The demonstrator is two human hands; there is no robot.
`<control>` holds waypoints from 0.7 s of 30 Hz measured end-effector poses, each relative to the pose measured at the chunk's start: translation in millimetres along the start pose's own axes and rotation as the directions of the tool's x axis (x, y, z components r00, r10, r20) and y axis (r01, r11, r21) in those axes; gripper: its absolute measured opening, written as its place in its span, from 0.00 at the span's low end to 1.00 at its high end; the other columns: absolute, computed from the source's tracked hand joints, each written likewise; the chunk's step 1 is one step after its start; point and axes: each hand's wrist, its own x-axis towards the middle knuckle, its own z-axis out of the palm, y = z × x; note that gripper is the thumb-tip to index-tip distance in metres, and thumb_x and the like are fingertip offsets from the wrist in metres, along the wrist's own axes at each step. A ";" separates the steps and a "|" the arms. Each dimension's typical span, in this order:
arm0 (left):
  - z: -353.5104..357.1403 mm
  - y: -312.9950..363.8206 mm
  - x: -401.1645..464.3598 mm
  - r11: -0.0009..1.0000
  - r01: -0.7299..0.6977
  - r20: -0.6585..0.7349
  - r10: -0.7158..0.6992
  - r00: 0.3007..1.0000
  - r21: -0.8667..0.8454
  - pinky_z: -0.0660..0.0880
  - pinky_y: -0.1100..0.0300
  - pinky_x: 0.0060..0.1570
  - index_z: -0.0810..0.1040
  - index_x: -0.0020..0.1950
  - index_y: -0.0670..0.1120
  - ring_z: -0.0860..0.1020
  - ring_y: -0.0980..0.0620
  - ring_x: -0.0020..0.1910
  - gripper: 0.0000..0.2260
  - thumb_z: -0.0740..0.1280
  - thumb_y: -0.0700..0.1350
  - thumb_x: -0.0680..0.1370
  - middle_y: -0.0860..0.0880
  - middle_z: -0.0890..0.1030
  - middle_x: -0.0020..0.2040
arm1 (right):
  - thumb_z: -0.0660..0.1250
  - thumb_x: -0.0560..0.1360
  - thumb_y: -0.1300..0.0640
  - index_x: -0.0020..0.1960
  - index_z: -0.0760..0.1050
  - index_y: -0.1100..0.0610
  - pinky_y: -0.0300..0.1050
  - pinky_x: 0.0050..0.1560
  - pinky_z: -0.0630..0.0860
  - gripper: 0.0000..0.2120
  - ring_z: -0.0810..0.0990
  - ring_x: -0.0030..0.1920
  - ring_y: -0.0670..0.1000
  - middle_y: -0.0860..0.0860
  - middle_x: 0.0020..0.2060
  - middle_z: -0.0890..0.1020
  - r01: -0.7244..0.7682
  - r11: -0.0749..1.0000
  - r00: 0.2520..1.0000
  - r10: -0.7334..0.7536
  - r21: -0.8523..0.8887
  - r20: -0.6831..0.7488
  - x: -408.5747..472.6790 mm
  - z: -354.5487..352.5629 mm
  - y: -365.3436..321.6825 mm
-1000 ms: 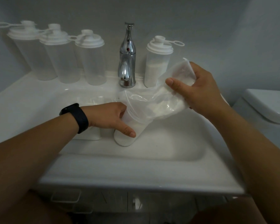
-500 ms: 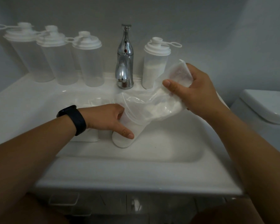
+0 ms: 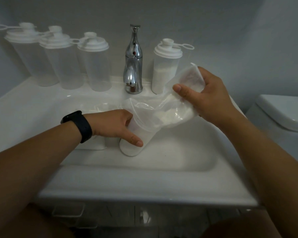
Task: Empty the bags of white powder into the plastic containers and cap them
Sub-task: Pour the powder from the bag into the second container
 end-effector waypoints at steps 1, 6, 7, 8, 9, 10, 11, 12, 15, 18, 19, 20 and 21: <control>0.8 2.7 -1.7 1.000 -0.006 -0.005 0.006 1.000 -0.004 0.72 0.74 0.45 0.81 0.51 0.56 0.81 0.67 0.43 0.19 0.80 0.58 0.64 0.69 0.83 0.41 | 0.75 0.74 0.44 0.54 0.78 0.46 0.33 0.45 0.79 0.12 0.83 0.46 0.39 0.37 0.43 0.83 0.000 1.000 1.000 0.000 -0.002 0.001 -0.4 0.3 0.0; 1.5 2.0 -2.3 1.000 -0.011 0.008 0.011 1.000 -0.014 0.74 0.73 0.46 0.80 0.49 0.57 0.80 0.69 0.42 0.18 0.82 0.59 0.66 0.68 0.83 0.41 | 0.75 0.74 0.45 0.54 0.78 0.46 0.34 0.45 0.79 0.12 0.83 0.45 0.40 0.39 0.43 0.83 0.001 1.000 1.000 -0.001 0.006 -0.006 -0.6 -0.1 -0.5; 2.0 4.2 -3.4 1.000 -0.021 -0.009 0.021 1.000 0.000 0.77 0.66 0.50 0.81 0.51 0.56 0.82 0.65 0.45 0.25 0.82 0.65 0.61 0.63 0.85 0.44 | 0.75 0.74 0.45 0.54 0.78 0.47 0.33 0.44 0.78 0.12 0.83 0.45 0.39 0.38 0.43 0.83 0.005 1.000 1.000 -0.005 0.006 -0.013 -0.7 -0.6 -0.7; 2.0 4.8 -3.5 1.000 -0.019 -0.026 0.020 0.999 0.021 0.79 0.58 0.55 0.82 0.54 0.54 0.83 0.60 0.48 0.32 0.80 0.70 0.57 0.59 0.86 0.48 | 0.75 0.74 0.46 0.54 0.78 0.47 0.31 0.43 0.77 0.12 0.82 0.44 0.37 0.38 0.43 0.83 0.009 1.000 1.000 -0.009 0.004 -0.015 -0.6 -1.0 -1.2; 1.6 3.6 -4.0 1.000 -0.010 -0.017 0.011 1.000 0.020 0.80 0.56 0.57 0.82 0.54 0.53 0.83 0.58 0.49 0.34 0.80 0.71 0.57 0.57 0.86 0.49 | 0.75 0.74 0.46 0.54 0.77 0.46 0.30 0.43 0.76 0.11 0.82 0.44 0.37 0.38 0.43 0.82 0.009 1.000 1.000 -0.009 0.001 -0.011 -0.6 -0.5 -2.0; 1.2 2.2 -4.1 1.000 -0.005 -0.006 0.005 1.000 0.018 0.79 0.60 0.55 0.82 0.53 0.53 0.83 0.60 0.48 0.30 0.81 0.69 0.59 0.59 0.86 0.47 | 0.75 0.74 0.46 0.53 0.77 0.45 0.30 0.43 0.76 0.11 0.82 0.44 0.36 0.38 0.43 0.82 0.008 1.000 1.000 -0.008 -0.004 -0.006 -0.5 0.0 -2.5; 1.0 3.7 -5.3 1.000 0.004 0.001 -0.004 1.000 0.008 0.78 0.65 0.51 0.82 0.51 0.54 0.82 0.63 0.46 0.25 0.82 0.65 0.62 0.62 0.85 0.45 | 0.75 0.74 0.45 0.53 0.77 0.45 0.29 0.43 0.76 0.11 0.82 0.44 0.36 0.38 0.43 0.82 0.007 1.000 1.000 -0.007 -0.008 -0.002 -0.9 0.0 -2.9; 0.6 3.9 -5.1 1.000 0.006 0.000 -0.006 1.000 0.004 0.78 0.65 0.51 0.82 0.51 0.54 0.82 0.63 0.46 0.25 0.82 0.65 0.62 0.62 0.85 0.45 | 0.75 0.74 0.46 0.53 0.77 0.45 0.29 0.43 0.76 0.11 0.82 0.44 0.35 0.38 0.43 0.82 0.008 1.000 1.000 -0.008 -0.009 -0.004 -0.9 -0.2 -3.1; 1.2 7.1 -5.6 1.000 -0.013 -0.021 0.013 1.000 0.023 0.79 0.53 0.60 0.81 0.57 0.53 0.83 0.56 0.53 0.37 0.79 0.72 0.55 0.57 0.85 0.52 | 0.75 0.75 0.47 0.53 0.77 0.47 0.28 0.43 0.75 0.11 0.81 0.44 0.35 0.39 0.44 0.82 0.014 1.000 1.000 -0.015 -0.010 -0.026 -0.1 -2.7 -3.1; 0.7 6.5 -4.5 1.000 0.027 -0.008 -0.026 1.000 0.013 0.74 0.72 0.42 0.78 0.43 0.53 0.80 0.67 0.39 0.17 0.82 0.59 0.67 0.66 0.82 0.35 | 0.75 0.75 0.47 0.52 0.77 0.47 0.28 0.43 0.75 0.10 0.81 0.43 0.36 0.40 0.43 0.82 0.016 0.999 1.000 -0.016 -0.031 -0.015 0.1 -1.5 -3.2; 0.6 8.0 -3.3 1.000 0.023 -0.018 -0.023 1.000 0.010 0.71 0.73 0.36 0.75 0.40 0.53 0.78 0.67 0.34 0.17 0.82 0.56 0.68 0.66 0.79 0.30 | 0.75 0.75 0.47 0.52 0.77 0.47 0.29 0.43 0.75 0.10 0.81 0.42 0.36 0.40 0.43 0.82 0.019 0.999 1.000 -0.020 -0.039 -0.016 -0.2 -2.1 -2.7; 1.5 7.0 -2.6 1.000 0.015 -0.030 -0.015 0.999 0.013 0.70 0.71 0.36 0.75 0.40 0.51 0.77 0.64 0.33 0.19 0.82 0.58 0.66 0.63 0.78 0.30 | 0.75 0.75 0.47 0.52 0.77 0.47 0.29 0.43 0.75 0.10 0.81 0.42 0.36 0.40 0.43 0.82 0.022 0.999 1.000 -0.023 -0.040 -0.018 -0.3 -2.5 -2.7; 2.3 7.9 -4.3 1.000 0.010 -0.032 -0.010 0.999 0.014 0.72 0.66 0.38 0.77 0.42 0.49 0.76 0.61 0.35 0.24 0.82 0.64 0.62 0.60 0.78 0.33 | 0.75 0.75 0.48 0.52 0.77 0.48 0.29 0.43 0.75 0.10 0.81 0.42 0.36 0.40 0.43 0.82 0.024 0.999 0.999 -0.025 -0.038 -0.020 -0.2 -2.7 -3.1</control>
